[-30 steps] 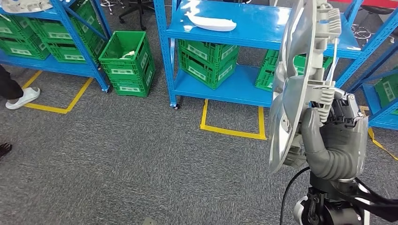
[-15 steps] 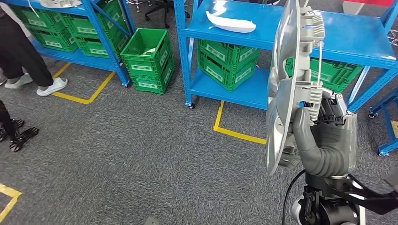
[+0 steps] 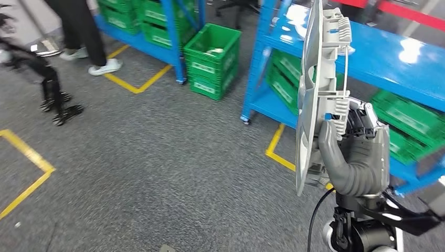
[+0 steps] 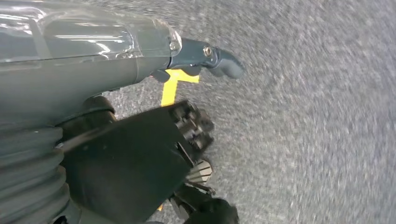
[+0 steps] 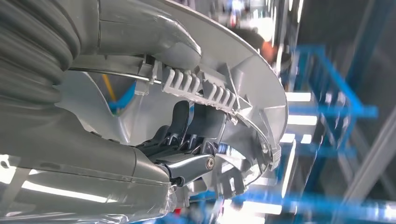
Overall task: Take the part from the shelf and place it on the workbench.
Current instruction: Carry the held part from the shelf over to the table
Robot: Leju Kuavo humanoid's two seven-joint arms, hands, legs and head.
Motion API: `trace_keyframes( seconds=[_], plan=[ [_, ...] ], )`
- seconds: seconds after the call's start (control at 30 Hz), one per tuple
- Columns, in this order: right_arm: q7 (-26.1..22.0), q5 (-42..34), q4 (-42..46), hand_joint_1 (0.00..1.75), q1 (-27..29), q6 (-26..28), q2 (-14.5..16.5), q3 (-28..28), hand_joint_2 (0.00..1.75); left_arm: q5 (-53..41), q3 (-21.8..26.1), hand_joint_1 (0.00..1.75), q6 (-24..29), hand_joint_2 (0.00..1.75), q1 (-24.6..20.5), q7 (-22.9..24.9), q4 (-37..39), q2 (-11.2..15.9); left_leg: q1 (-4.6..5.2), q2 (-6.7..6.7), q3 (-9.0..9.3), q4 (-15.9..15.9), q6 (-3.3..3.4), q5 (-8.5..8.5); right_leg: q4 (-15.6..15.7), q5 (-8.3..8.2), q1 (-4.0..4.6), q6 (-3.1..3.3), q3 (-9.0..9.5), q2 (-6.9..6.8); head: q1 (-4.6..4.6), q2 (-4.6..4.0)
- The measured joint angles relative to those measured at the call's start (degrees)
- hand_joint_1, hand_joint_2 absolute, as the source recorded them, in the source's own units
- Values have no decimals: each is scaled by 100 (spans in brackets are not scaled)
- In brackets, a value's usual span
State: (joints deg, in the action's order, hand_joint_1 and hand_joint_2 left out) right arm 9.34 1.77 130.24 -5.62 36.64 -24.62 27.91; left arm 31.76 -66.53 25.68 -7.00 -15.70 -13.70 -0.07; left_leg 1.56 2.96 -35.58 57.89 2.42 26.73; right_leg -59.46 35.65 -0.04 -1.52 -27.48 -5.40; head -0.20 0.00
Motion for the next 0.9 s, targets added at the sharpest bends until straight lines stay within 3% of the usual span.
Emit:
trace_keyframes(
  seconds=[0.03,0.07,0.1,0.13,0.17,0.23,0.27,0.3,0.33,0.4,0.43,0.5,0.53,0.57,0.63,0.67,0.73,0.8,0.83,0.87,0.9],
  plan=[
    [-1,-1,3,175,-7,-7,-5,13,175,4,0,0,-3,175,-10,2,-1,-7,-14,-133,5,-3,10,-5,-349,161,-23,-14,-167,300,32,0],
    [-1,-15,4,175,-10,-9,-9,25,175,10,0,0,-7,175,-19,3,-1,-16,-21,-267,14,-2,20,-7,-778,328,-32,-27,-397,453,67,0],
    [-1,-38,-4,175,-10,-11,-12,36,175,16,0,0,-11,175,-23,6,-1,-25,-23,-402,29,-1,26,-5,-1163,432,-35,-39,-623,512,101,0],
    [-1,-70,-15,175,-13,-14,-13,45,175,23,0,0,-17,175,-19,10,0,-28,-24,-530,51,0,31,0,-1387,419,-35,-48,-784,531,129,0],
    [-3,-112,-30,175,-23,-21,-13,51,175,27,0,0,-21,175,-10,17,1,-29,-24,-650,84,3,33,9,-1389,274,-38,-51,-853,544,153,0],
    [-23,-191,-59,175,-56,-48,-13,55,175,28,0,0,-28,175,2,30,2,-27,-25,-847,153,6,19,41,-768,-299,-51,-38,-725,638,180,0],
    [-43,-221,-73,175,-77,-68,-13,56,175,28,0,0,-28,175,2,37,3,-28,-23,-927,169,15,2,57,-411,-532,-64,-22,-626,754,183,0],
    [-65,-238,-81,175,-98,-84,-14,57,175,29,0,0,-28,175,0,43,5,-28,-26,-984,157,26,-19,65,-115,-657,-73,-2,-535,855,181,0],
    [-83,-249,-91,175,-118,-97,-16,58,175,30,0,0,-28,175,1,51,8,-28,-33,-1028,124,34,-45,64,44,-683,-74,29,-492,934,177,0],
    [-105,-261,-102,175,-155,-116,-22,62,175,32,0,0,-25,175,16,66,14,-21,-41,-1100,61,35,-100,47,156,-635,-73,95,-453,915,173,0],
    [-110,-273,-108,175,-172,-134,-23,67,175,39,0,0,-18,175,28,77,16,-11,-24,-1024,49,44,-129,63,183,-641,-80,130,-438,865,170,0],
    [-145,-294,-118,175,-196,-195,-19,83,175,67,0,0,6,175,30,95,20,-2,3,-618,-74,287,-203,238,241,-652,-100,199,-377,730,108,0],
    [-186,-300,-126,175,-211,-238,-15,92,175,93,0,0,25,175,19,102,23,3,-16,-383,-231,582,-242,397,251,-644,-96,224,-353,652,73,0],
    [-245,-302,-136,175,-221,-281,-11,100,175,123,0,0,42,175,7,104,25,7,-53,-263,-451,965,-282,567,249,-629,-93,240,-340,568,37,0],
    [-372,-307,-160,175,-248,-358,-1,116,175,191,0,0,69,175,3,105,34,30,-135,-263,-825,1581,-348,717,242,-590,-95,234,-312,389,16,0],
    [-416,-309,-172,175,-263,-384,4,125,175,213,0,0,74,175,8,105,40,46,-163,-266,-866,1610,-374,634,240,-567,-100,219,-290,305,7,0],
    [-453,-313,-186,175,-300,-412,19,142,175,233,0,0,83,175,14,105,52,83,-194,-144,-588,1037,-398,225,238,-506,-108,175,-215,157,-10,0],
    [-467,-322,-189,175,-331,-423,27,156,175,245,1,0,110,175,4,107,61,111,-140,190,-230,376,-371,-11,232,-433,-82,110,-140,36,-31,0],
    [-484,-335,-188,175,-342,-431,29,163,175,274,2,0,129,175,-3,108,63,119,-111,300,-146,210,-336,-33,230,-402,-63,78,-114,-25,-30,0],
    [-509,-353,-188,175,-350,-441,31,169,175,321,3,0,145,175,-6,110,65,125,-80,325,-134,168,-294,1,238,-380,-47,47,-92,-92,-23,0],
    [-538,-378,-187,175,-357,-453,32,175,175,385,4,0,156,175,-6,110,68,132,-83,237,-143,156,-244,-2,250,-359,-43,19,-65,-170,-13,0]
  ],
)
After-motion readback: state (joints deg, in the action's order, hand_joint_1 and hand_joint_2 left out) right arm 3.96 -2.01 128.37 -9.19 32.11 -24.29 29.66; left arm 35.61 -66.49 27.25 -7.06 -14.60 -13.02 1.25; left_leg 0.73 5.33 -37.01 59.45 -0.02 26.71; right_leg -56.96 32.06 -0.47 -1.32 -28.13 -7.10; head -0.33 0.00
